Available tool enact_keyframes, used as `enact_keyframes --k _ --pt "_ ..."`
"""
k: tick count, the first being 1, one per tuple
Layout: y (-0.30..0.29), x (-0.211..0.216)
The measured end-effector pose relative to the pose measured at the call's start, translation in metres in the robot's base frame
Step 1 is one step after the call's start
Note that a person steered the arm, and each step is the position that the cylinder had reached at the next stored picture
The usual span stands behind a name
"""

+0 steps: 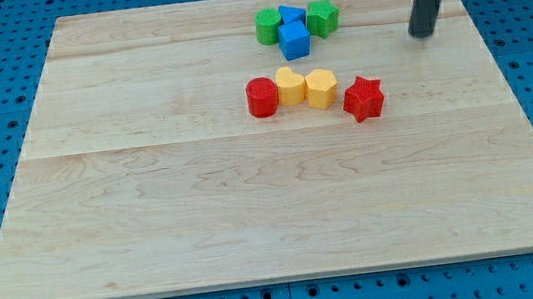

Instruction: Push the red blocks slightly left

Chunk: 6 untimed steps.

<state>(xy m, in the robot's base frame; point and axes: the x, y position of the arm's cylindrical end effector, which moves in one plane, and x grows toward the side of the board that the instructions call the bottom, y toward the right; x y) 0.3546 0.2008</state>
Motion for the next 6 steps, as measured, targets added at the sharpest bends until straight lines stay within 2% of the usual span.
enact_keyframes --k 1,2,3,5,6 --pt "-0.02 0.076" --pt "-0.099 0.079" --pt "-0.124 0.045" --pt "-0.146 0.037" --pt "-0.179 0.03"
